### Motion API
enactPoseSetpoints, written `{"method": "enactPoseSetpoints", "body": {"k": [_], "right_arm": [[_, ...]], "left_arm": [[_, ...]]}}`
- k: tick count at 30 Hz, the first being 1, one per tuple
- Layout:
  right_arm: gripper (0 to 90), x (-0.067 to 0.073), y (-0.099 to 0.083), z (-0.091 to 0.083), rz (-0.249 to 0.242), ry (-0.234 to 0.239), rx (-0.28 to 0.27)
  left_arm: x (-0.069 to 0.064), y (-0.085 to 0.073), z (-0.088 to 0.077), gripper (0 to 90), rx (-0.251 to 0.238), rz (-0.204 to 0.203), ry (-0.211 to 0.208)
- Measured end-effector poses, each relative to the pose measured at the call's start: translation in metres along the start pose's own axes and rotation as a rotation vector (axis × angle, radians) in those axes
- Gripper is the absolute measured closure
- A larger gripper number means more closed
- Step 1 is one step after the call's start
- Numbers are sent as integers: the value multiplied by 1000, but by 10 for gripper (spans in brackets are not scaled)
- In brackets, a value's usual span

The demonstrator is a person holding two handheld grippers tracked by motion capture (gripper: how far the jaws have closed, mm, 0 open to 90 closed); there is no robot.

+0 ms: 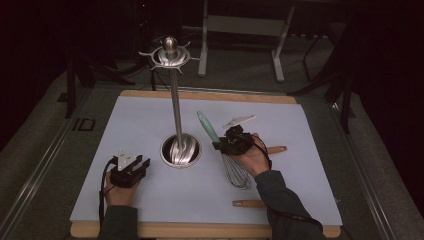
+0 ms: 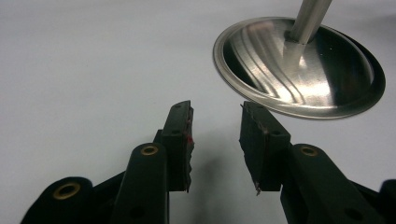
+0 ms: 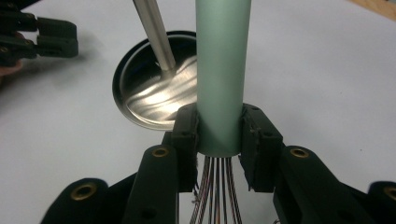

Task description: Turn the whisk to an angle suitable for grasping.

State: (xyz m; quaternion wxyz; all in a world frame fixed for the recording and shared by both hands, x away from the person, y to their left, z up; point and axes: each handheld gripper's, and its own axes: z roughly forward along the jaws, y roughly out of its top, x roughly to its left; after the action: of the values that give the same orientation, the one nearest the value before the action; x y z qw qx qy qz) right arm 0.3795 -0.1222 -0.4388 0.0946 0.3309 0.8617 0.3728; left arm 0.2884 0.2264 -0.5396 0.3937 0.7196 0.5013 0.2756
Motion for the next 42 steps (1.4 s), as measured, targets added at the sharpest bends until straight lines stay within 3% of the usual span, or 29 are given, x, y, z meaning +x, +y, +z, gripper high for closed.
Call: {"method": "enactPoseSetpoints", "body": {"k": [30, 42], "right_arm": [[695, 9, 9, -25, 1, 23, -113], [695, 20, 17, -37, -29, 32, -157]], "left_arm": [[0, 0, 0, 642, 1, -1, 1], [0, 0, 0, 642, 2, -1, 2]]}}
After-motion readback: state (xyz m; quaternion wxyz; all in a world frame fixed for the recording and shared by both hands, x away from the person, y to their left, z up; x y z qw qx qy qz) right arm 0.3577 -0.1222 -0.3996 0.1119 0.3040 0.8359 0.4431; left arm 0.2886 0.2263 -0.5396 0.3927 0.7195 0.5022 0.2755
